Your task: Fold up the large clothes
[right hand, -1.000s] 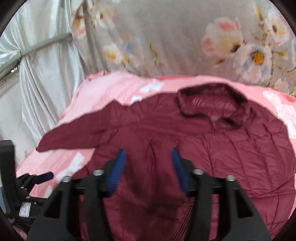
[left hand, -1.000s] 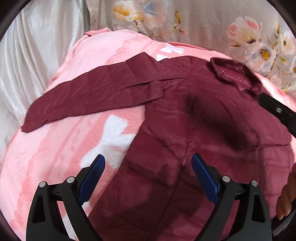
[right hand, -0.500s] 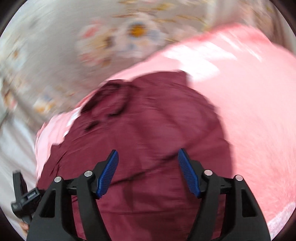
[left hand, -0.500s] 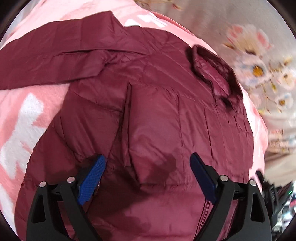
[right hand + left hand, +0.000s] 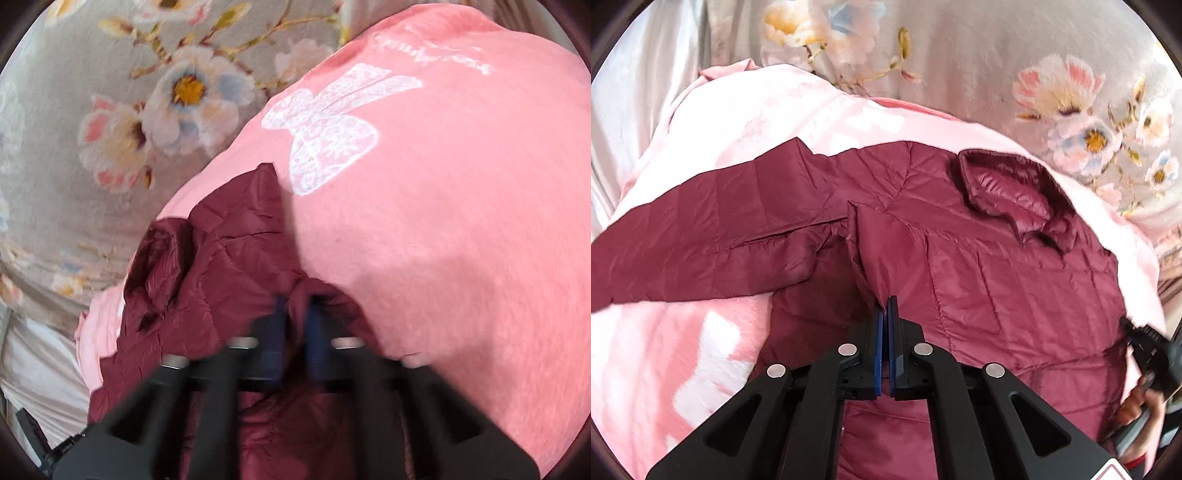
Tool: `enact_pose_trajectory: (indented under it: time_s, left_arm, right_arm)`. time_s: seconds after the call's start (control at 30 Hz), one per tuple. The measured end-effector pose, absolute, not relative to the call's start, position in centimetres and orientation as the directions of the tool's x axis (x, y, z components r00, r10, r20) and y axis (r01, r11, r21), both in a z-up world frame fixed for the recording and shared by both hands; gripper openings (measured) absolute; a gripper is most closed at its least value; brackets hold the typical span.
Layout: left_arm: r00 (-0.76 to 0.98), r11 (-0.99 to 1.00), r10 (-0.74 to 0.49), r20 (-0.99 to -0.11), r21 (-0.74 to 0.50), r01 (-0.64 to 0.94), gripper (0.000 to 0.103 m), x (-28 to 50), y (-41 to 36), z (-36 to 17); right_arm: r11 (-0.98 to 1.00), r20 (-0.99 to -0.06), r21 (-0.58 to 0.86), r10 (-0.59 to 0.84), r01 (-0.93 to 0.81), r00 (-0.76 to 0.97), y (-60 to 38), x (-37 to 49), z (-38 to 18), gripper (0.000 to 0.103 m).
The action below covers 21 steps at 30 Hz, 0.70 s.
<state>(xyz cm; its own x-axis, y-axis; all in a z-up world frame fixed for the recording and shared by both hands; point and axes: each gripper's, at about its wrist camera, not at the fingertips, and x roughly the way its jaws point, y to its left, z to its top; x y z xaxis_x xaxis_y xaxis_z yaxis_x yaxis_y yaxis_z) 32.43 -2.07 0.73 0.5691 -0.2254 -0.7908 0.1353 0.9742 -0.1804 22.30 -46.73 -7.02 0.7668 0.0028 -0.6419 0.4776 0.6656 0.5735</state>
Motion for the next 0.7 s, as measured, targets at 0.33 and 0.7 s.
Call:
enact_pose_trajectory:
  time_s: [0.33, 0.7]
  left_arm:
    - [0.535, 0.988, -0.078, -0.841, 0.008, 0.155, 0.005, 31.7, -3.4, -5.7]
    - [0.665, 0.983, -0.066, -0.744, 0.066, 0.172, 0.043, 29.6, -5.9, 1.3]
  right_arm:
    - [0.782, -0.771, 0.191, -0.254, 0.593, 0.584, -44.5, 22.3, -7.5, 0.002]
    - [0.946, -0.662, 0.059, -0.201, 0.318, 0.722, -30.9, 23.6, -2.0, 0.016]
